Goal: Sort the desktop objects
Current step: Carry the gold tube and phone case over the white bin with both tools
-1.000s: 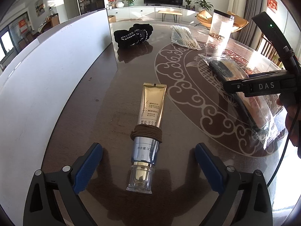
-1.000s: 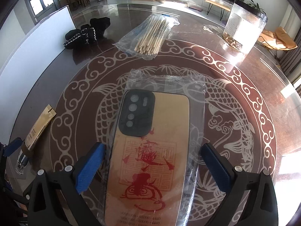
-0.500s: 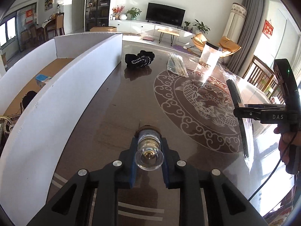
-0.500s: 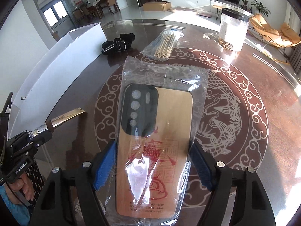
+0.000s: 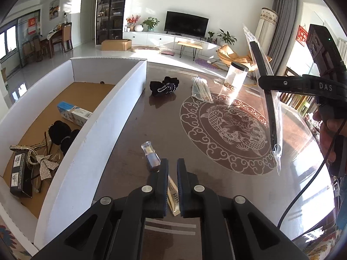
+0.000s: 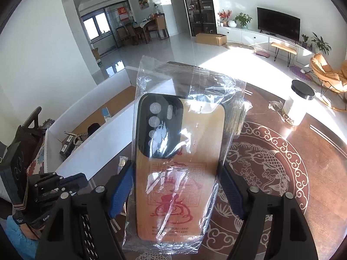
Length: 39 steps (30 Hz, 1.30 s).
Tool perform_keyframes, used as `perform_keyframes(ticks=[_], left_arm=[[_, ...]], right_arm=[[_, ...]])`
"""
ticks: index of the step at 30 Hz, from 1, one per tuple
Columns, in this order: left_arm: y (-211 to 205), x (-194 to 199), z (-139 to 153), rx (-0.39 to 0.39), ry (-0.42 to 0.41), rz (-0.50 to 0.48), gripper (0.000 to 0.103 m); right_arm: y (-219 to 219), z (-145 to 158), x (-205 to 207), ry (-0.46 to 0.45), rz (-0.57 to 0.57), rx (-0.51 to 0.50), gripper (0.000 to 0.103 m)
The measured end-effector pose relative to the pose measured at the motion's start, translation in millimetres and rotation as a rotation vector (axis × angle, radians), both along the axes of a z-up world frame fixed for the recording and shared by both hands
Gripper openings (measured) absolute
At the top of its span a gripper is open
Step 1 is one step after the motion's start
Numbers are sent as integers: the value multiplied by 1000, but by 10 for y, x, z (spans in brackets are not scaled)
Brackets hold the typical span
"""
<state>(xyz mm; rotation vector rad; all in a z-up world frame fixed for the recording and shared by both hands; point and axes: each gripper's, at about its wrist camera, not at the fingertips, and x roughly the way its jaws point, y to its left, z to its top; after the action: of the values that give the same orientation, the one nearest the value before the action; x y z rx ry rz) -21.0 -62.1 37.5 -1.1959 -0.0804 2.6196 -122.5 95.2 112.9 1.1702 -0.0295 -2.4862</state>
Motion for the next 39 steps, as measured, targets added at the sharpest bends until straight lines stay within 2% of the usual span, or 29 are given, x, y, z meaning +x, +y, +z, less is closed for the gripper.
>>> perform_keyframes(ticks=[2, 4, 6, 8, 9, 10, 11, 12, 13, 14, 15, 17, 19, 23, 27, 33, 36, 39], left_arm=[[33, -75, -154, -14, -57, 16, 14], [80, -207, -334, -41, -110, 49, 30], [137, -342, -519, -73, -157, 91, 34], [162, -444, -671, -129, -196, 175, 34], [159, -481, -733, -134, -210, 208, 34], [161, -517, -787, -129, -223, 229, 40], [164, -536, -798, -109, -205, 242, 50], [191, -577, -824, -132, -214, 264, 70], [233, -622, -863, -174, -228, 286, 74], [271, -666, -923, -198, -249, 282, 74], [302, -692, -988, -201, -269, 270, 79], [306, -653, -988, -161, -219, 245, 77], [316, -595, -953, -162, -172, 208, 29], [194, -544, -917, -52, -181, 173, 28], [135, -333, -709, 38, -126, 163, 28], [-81, -12, 37, 139, 25, 182, 28], [-408, 67, 426, 182, 92, 222, 28], [-814, 117, 740, 179, 133, 270, 28]], right_arm=[[1, 39, 68, 8, 4, -18, 77], [23, 45, 135, 7, 10, -35, 77], [49, 42, 196, 4, 14, -53, 77], [90, 30, 253, 4, 20, -62, 77], [108, 30, 281, 6, 22, -66, 77], [133, 28, 310, 8, 25, -70, 77], [154, 30, 339, 11, 25, -72, 77], [179, 31, 358, 14, 23, -75, 77], [206, 26, 372, 16, 20, -80, 77], [230, 22, 379, 16, 15, -86, 77], [255, 12, 381, 16, 10, -91, 77], [301, -20, 378, 11, 2, -105, 77], [338, -55, 372, 6, -4, -112, 77], [414, -117, 377, -2, -12, -116, 77], [474, -174, 366, -7, -26, -116, 77], [388, -90, 268, -1, -20, -111, 77], [159, 94, 168, 27, 22, -112, 77], [-218, 322, 50, 63, 90, -123, 77]])
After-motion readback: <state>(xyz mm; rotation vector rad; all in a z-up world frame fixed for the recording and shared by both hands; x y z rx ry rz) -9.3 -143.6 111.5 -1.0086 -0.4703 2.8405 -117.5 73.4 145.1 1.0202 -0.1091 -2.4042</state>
